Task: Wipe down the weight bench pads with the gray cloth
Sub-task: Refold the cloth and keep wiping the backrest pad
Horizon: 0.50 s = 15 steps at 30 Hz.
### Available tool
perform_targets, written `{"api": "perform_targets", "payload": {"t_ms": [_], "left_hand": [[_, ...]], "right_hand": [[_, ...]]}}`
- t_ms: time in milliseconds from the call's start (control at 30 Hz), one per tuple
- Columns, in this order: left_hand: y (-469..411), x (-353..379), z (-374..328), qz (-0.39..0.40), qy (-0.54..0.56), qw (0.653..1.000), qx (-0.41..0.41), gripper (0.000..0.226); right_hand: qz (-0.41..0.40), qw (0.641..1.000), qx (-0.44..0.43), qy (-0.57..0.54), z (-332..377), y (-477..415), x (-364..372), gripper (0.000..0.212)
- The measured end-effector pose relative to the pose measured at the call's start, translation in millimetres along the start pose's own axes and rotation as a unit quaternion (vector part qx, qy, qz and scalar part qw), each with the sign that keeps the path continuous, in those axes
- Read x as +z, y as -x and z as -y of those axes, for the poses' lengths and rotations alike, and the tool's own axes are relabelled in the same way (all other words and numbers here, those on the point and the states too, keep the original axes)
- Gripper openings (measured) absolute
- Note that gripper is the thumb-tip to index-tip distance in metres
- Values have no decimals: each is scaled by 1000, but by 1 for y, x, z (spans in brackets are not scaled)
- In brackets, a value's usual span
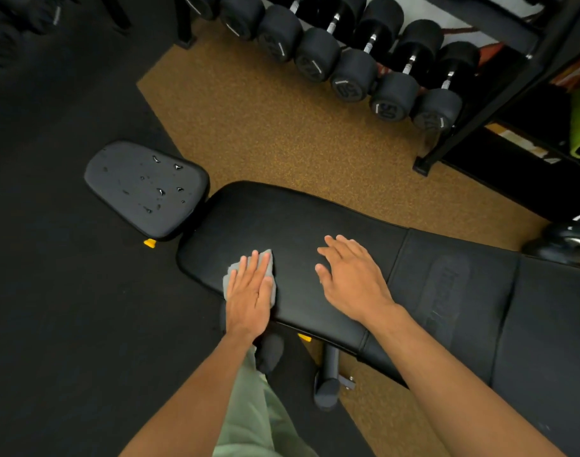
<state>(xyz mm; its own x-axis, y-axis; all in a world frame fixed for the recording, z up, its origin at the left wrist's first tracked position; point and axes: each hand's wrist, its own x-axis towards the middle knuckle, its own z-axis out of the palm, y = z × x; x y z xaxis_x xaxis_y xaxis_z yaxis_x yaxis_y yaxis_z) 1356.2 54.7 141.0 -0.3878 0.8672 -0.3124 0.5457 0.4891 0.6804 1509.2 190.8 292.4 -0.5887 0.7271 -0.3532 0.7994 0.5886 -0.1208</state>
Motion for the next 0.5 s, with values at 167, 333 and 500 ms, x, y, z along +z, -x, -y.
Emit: {"api": "perform_targets", "payload": {"t_ms": [167,333,500], "left_hand": [[20,15,-35,-11,-25,998,-64,60],[109,21,-137,10,89,996,-3,59],[98,26,-155,46,234,939,-248,84]], "right_hand": [[-5,1000,1,-2,3,0,-3,48],[6,1000,3,-9,10,-2,-3,50],[31,999,-15,3,27,-7,3,52]]}}
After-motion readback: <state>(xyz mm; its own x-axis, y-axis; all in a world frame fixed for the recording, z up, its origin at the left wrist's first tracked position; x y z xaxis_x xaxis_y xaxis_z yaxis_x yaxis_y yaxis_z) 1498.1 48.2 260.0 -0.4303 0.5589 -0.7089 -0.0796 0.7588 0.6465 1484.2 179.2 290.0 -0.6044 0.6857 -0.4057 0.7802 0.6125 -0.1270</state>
